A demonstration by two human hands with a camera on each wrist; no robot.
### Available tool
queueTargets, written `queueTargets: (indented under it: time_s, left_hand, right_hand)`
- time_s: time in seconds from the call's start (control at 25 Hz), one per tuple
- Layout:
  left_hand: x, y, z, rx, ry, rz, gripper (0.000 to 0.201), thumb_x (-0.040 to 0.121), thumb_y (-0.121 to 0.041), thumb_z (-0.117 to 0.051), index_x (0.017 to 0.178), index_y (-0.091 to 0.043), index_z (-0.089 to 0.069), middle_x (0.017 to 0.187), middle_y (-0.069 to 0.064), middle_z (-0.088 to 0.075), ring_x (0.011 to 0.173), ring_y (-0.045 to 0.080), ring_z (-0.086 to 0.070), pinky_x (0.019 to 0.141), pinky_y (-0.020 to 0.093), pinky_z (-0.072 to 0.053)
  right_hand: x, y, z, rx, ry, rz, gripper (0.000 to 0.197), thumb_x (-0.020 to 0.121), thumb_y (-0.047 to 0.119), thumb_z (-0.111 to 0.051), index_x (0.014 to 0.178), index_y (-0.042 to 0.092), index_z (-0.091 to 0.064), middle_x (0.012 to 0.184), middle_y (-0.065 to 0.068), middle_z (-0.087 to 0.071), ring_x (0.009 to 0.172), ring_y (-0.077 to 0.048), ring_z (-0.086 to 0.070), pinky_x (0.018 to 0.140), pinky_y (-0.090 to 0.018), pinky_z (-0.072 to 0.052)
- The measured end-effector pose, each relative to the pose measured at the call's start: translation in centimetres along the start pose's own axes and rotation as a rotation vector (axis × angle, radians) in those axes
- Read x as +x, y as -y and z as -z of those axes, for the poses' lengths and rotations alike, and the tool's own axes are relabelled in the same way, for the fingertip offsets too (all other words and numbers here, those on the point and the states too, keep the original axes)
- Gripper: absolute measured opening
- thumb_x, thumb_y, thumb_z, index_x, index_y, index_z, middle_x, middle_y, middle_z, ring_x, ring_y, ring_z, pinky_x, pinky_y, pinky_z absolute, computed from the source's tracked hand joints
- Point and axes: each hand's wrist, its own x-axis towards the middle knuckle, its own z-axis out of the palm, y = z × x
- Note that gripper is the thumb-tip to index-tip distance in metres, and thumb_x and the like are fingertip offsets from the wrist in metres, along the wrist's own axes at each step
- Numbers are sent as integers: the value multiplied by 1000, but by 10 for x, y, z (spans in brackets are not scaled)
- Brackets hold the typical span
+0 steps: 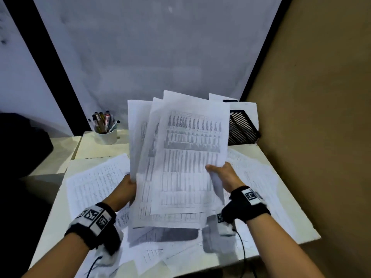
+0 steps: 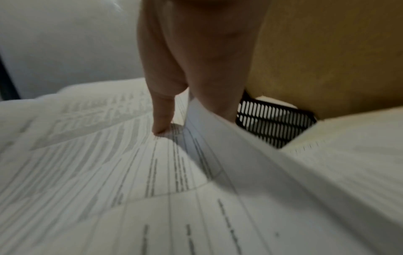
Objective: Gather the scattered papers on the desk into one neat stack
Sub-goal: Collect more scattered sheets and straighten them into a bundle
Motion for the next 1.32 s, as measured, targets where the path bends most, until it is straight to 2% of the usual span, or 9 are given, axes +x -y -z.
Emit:
queueTargets:
  time_s: [0.12, 0.2, 0.32, 0.48, 0.68, 0.8, 1.04, 1.16, 1.32]
  left_hand:
    - [-8, -6, -5, -126, -16, -14, 38, 80, -43, -59, 69, -8, -50, 57, 0, -58, 49, 11, -56, 53, 21, -47]
    - [-8, -7, -3, -325, -68, 49, 55, 83, -64, -41, 88, -11, -58, 72, 3, -65, 57, 9, -65, 51, 19, -52]
    - [-3, -14, -1, -415, -70, 20, 86, 58, -83, -44, 113, -18, -57, 108, 3, -65, 100, 21, -64, 85, 36, -53]
    - [-1, -20, -5, -297, -151, -157, 44, 59, -42, -77, 97, -25, -62, 84, -13, -74, 83, 7, -69, 84, 35, -52]
    - [-3, -12, -19, -339, -148, -171, 84, 25, -62, -84, 98, -28, -60, 91, -11, -72, 84, 2, -68, 75, 25, -55]
    - [0, -17, -19, -370, -195, -181, 82, 24, -65, -81, 93, -25, -61, 84, -10, -75, 79, 3, -70, 72, 24, -58]
    - [2, -15, -23, -314, -262, -94, 22, 79, -11, -66, 97, -22, -60, 96, -4, -70, 78, 3, -69, 82, 35, -55]
    - [6, -11, -14, -316, -268, -129, 26, 81, -6, -63, 100, -22, -60, 88, -14, -71, 78, -1, -68, 76, 24, -56]
    - [17, 23, -32, -148, -107, 17, 31, 87, -18, -61, 117, -17, -53, 108, -1, -61, 98, 16, -59, 91, 36, -46]
  right_hand:
    - [-9, -6, -22, 192, 147, -62, 26, 80, -11, -61, 101, 4, -59, 88, -6, -70, 87, -24, -63, 76, -28, -54]
    - [-15, -3, -27, 174, 122, -17, 32, 78, -13, -63, 106, 2, -56, 103, -13, -65, 99, -29, -62, 86, -33, -51]
    - [-23, 11, -27, -14, 39, 161, 17, 78, 1, -70, 90, 9, -62, 91, -7, -68, 94, -26, -66, 88, -31, -52]
    - [-26, 24, -27, 35, 106, 298, 44, 74, 6, -75, 114, 2, -57, 99, 0, -68, 90, -8, -69, 83, -20, -54]
    - [-28, 13, -30, -8, 218, 272, 26, 75, 0, -71, 94, 16, -64, 92, 3, -69, 78, 3, -68, 90, -32, -54]
    - [-27, 18, -29, 36, 217, 281, 26, 75, 2, -71, 90, 21, -63, 89, 4, -70, 78, -2, -70, 84, -29, -56]
    - [-27, 18, -34, -23, 183, 222, 21, 78, 10, -70, 88, 25, -60, 89, 8, -67, 85, -2, -65, 95, -31, -48]
    - [-23, 23, -34, 71, 194, 232, 16, 78, 5, -69, 92, 13, -66, 95, -2, -69, 92, -14, -65, 97, -37, -48]
    - [-11, 12, -37, 101, 123, 131, 35, 84, 21, -66, 115, 7, -61, 115, -10, -67, 111, -26, -60, 105, -49, -41]
